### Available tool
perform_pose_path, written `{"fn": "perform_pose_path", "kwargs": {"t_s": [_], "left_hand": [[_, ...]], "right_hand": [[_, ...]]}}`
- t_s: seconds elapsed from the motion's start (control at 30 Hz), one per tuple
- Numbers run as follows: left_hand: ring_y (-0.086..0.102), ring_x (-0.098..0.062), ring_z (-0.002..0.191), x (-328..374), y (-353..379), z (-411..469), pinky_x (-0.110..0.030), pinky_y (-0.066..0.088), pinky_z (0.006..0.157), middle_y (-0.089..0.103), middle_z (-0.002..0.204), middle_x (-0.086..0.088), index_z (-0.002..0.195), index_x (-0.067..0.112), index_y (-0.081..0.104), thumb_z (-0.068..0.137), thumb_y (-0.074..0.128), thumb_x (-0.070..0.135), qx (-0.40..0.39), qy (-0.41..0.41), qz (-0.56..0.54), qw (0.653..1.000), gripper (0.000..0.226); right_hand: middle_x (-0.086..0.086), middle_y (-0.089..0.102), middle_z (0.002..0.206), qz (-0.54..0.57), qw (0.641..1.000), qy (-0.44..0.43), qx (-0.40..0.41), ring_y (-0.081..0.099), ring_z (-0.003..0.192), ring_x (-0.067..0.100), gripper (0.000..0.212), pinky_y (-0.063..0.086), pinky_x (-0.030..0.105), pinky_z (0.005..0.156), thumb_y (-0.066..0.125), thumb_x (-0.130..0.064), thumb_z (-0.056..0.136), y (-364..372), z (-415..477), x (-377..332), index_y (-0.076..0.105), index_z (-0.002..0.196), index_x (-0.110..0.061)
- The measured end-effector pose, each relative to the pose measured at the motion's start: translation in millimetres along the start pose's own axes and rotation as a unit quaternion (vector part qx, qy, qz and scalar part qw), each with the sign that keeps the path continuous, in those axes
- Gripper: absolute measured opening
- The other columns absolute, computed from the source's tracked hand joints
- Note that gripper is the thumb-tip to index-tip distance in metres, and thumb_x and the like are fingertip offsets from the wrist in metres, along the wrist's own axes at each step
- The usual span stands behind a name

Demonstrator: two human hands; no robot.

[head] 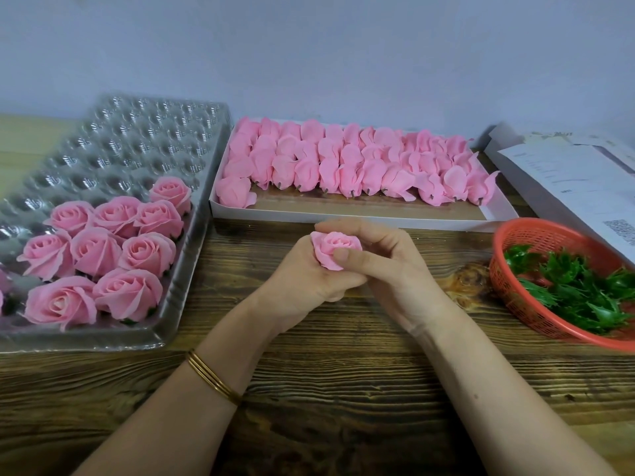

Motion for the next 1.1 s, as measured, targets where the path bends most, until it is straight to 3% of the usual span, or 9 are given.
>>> {"fn": "perform_pose_path", "kwargs": {"t_s": [0.17,0.27,0.43,0.63,0.73,0.8,0.87,0.97,1.1], "left_hand": [[0.039,-0.004,0.049,0.5,0.8,0.9,-0.019,0.031,0.045,0.052,0.059,0.012,0.068,0.033,0.069,0.079,0.068,0.005,0.006,0.005,0.004,1.0,0.03],[0.04,-0.004,0.049,-0.1,-0.4,1.2,-0.018,0.032,0.045,0.051,0.058,0.011,0.066,0.033,0.068,0.078,0.069,0.007,0.018,0.0,0.01,1.0,0.029],[0.04,-0.006,0.047,-2.7,-3.4,0.8,-0.018,0.033,0.045,0.045,0.058,0.003,0.081,0.015,0.062,0.075,0.07,0.006,0.04,0.0,0.013,0.999,0.013],[0.041,-0.003,0.048,-3.9,-4.5,1.6,-0.016,0.034,0.045,0.046,0.058,0.005,0.107,-0.013,0.056,0.074,0.069,0.006,0.044,0.001,0.008,0.999,0.04],[0.04,-0.004,0.048,-3.4,-4.7,2.5,-0.017,0.033,0.045,0.046,0.058,0.006,0.115,-0.015,0.053,0.074,0.069,0.006,0.046,0.006,0.003,0.999,0.049],[0.039,-0.005,0.048,-2.5,-3.8,2.0,-0.017,0.033,0.045,0.046,0.058,0.005,0.102,-0.008,0.059,0.075,0.068,0.005,0.045,0.006,-0.004,0.999,0.031],[0.04,-0.003,0.047,-2.6,-3.7,1.7,-0.016,0.033,0.044,0.046,0.057,0.008,0.083,0.011,0.064,0.075,0.068,0.003,0.047,0.007,-0.007,0.999,0.013],[0.042,-0.002,0.046,-2.4,-3.0,2.1,-0.014,0.034,0.044,0.048,0.056,0.012,0.07,0.029,0.066,0.075,0.069,0.003,0.044,0.008,-0.008,0.999,0.027],[0.045,-0.002,0.046,2.1,-1.0,1.5,-0.013,0.035,0.045,0.051,0.055,0.016,0.067,0.035,0.069,0.077,0.068,0.003,0.03,0.014,-0.001,0.999,0.033]], "right_hand": [[0.007,0.072,0.095,0.095,0.993,0.025,0.071,0.065,0.092,0.018,0.032,0.049,0.035,0.078,0.057,-0.025,0.08,-6.6,2.8,-2.8,0.071,0.1,-0.005],[0.007,0.07,0.092,0.1,0.992,0.032,0.076,0.064,0.089,0.019,0.029,0.049,0.035,0.078,0.059,-0.024,0.081,-5.5,3.8,-2.0,0.07,0.097,-0.003],[0.019,0.062,0.095,0.083,0.994,0.038,0.068,0.06,0.093,0.027,0.02,0.047,0.039,0.085,0.067,-0.014,0.078,0.7,2.9,2.6,0.068,0.094,-0.002],[0.019,0.064,0.096,0.098,0.992,0.047,0.062,0.06,0.094,0.028,0.014,0.05,0.036,0.08,0.07,-0.008,0.08,2.1,1.7,0.1,0.068,0.092,-0.001],[0.019,0.065,0.096,0.11,0.991,0.053,0.055,0.06,0.093,0.029,0.012,0.051,0.034,0.076,0.065,-0.006,0.081,2.9,1.0,-1.2,0.067,0.091,0.0],[0.019,0.064,0.095,0.108,0.991,0.057,0.057,0.059,0.094,0.031,0.02,0.05,0.035,0.076,0.065,-0.005,0.08,3.1,1.1,-1.6,0.064,0.098,0.004],[0.019,0.064,0.094,0.106,0.991,0.058,0.06,0.059,0.093,0.03,0.027,0.049,0.035,0.078,0.06,-0.007,0.077,3.4,1.3,-1.9,0.064,0.1,0.006],[0.018,0.065,0.093,0.109,0.991,0.058,0.058,0.06,0.091,0.029,0.026,0.049,0.034,0.078,0.058,-0.007,0.075,4.0,1.8,-2.4,0.064,0.098,0.005],[0.019,0.067,0.092,0.109,0.991,0.06,0.055,0.062,0.087,0.027,0.023,0.051,0.034,0.072,0.055,-0.003,0.078,3.9,2.5,-0.8,0.066,0.097,0.004]]}}
Point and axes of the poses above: each hand's wrist, its own z-axis towards the middle knuckle, its own y-axis out of the palm, x = y × z, the point moved 4 cm from there along z, towards the middle knuckle
